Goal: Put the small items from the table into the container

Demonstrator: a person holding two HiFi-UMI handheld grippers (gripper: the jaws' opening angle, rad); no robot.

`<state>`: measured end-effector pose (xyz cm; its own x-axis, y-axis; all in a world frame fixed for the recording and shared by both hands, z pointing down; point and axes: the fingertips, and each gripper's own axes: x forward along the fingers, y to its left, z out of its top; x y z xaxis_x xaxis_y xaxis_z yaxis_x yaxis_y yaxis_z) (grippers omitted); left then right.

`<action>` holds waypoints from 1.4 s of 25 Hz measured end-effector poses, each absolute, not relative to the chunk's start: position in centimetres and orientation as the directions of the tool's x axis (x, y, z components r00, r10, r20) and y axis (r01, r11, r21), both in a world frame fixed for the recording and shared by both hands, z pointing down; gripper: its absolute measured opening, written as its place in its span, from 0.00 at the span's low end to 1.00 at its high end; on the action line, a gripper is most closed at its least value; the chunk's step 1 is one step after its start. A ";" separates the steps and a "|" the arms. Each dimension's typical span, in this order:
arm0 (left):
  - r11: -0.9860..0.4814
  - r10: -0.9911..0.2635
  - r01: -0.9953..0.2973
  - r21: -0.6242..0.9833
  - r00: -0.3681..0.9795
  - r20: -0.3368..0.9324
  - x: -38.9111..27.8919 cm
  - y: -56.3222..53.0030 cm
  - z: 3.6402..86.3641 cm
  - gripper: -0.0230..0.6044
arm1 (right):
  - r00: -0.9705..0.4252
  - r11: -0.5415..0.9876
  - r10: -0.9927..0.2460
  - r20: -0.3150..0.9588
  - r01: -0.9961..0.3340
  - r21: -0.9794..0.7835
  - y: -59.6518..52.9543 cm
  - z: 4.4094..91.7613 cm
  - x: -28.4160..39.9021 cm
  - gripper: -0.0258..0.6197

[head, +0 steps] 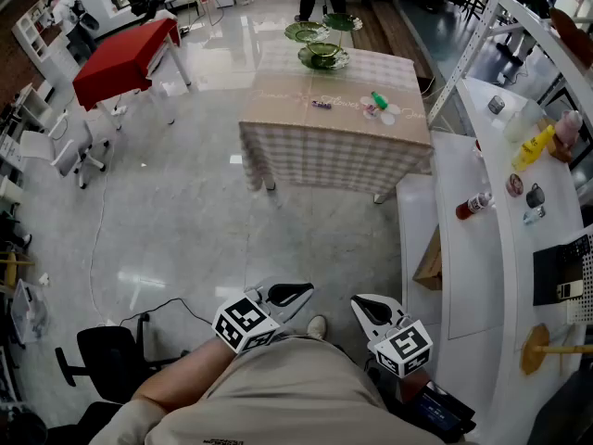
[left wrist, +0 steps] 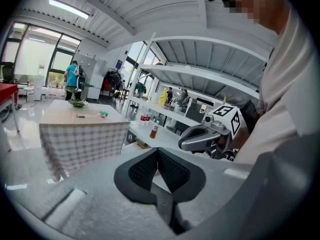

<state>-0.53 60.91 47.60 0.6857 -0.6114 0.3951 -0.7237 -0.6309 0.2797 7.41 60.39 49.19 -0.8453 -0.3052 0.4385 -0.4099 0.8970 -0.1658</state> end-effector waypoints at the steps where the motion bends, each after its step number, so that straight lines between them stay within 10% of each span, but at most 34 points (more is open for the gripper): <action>1: -0.631 -0.609 -0.723 0.282 0.686 0.397 0.0 60.9 47.7 0.05 | -0.844 0.896 -0.307 0.439 -0.412 -0.165 60.4 49.3 8.0 0.06; 35: -0.674 -0.589 -0.678 0.292 0.732 0.341 2.6 43.5 49.1 0.06 | -0.763 0.803 -0.436 0.476 -0.569 -0.177 44.6 51.2 12.2 0.16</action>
